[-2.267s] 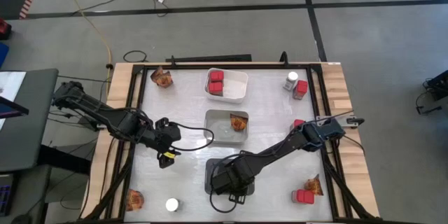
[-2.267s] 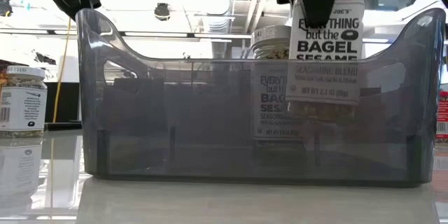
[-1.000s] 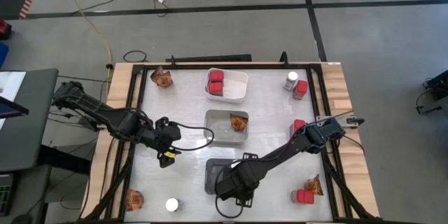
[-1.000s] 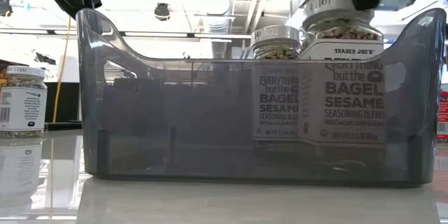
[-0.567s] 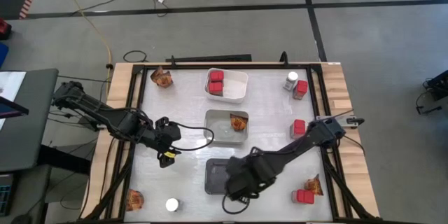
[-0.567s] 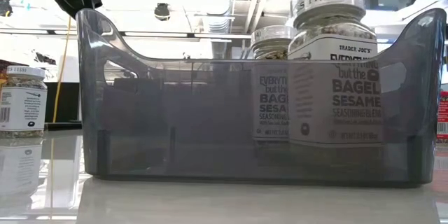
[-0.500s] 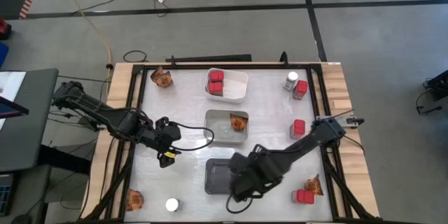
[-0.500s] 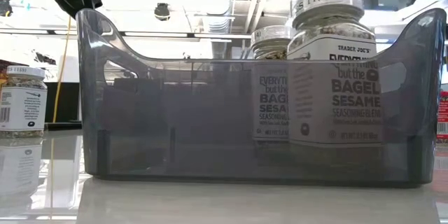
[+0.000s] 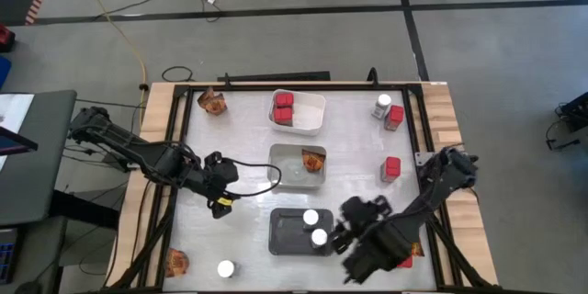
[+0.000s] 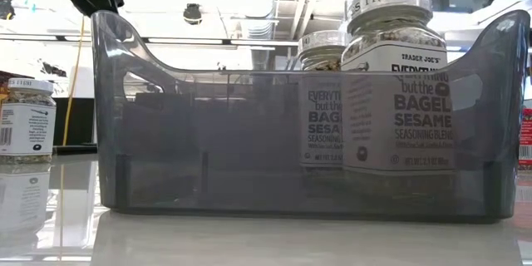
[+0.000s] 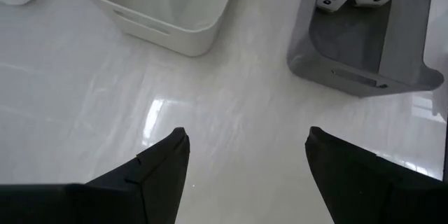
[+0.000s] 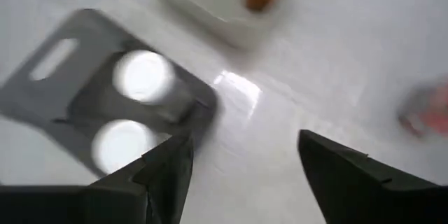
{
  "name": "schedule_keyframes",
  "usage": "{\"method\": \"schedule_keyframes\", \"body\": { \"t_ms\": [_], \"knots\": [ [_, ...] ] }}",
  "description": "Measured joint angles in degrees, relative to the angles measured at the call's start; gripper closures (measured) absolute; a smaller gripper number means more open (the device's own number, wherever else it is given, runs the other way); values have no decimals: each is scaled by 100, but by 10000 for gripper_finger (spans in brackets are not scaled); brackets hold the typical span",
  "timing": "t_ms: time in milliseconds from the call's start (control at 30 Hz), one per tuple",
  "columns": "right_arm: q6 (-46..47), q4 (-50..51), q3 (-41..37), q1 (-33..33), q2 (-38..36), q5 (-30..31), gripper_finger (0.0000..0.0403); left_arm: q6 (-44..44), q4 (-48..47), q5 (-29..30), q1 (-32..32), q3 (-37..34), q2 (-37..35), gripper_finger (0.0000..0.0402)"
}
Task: Sort spices by type
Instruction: Put the red seasoning can into the white bin
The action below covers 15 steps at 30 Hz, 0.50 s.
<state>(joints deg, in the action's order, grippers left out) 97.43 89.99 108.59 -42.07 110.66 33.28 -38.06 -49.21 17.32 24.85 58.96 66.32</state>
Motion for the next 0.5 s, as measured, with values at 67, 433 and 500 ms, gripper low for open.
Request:
{"method": "schedule_keyframes", "body": {
  "t_ms": [67, 433, 500],
  "knots": [
    [846, 0, -626, -170, -365, -40, 117, 8, 19, 68, -44, 0, 0, 127],
    [2986, 0, -3528, 321, -2230, -1091, 117, 159, 28, 254, -779, 0, 0, 127],
    [3060, 3, -3897, 581, -2544, -1199, 117, 143, 29, 255, -920, 0, 0, 127]
  ]
}}
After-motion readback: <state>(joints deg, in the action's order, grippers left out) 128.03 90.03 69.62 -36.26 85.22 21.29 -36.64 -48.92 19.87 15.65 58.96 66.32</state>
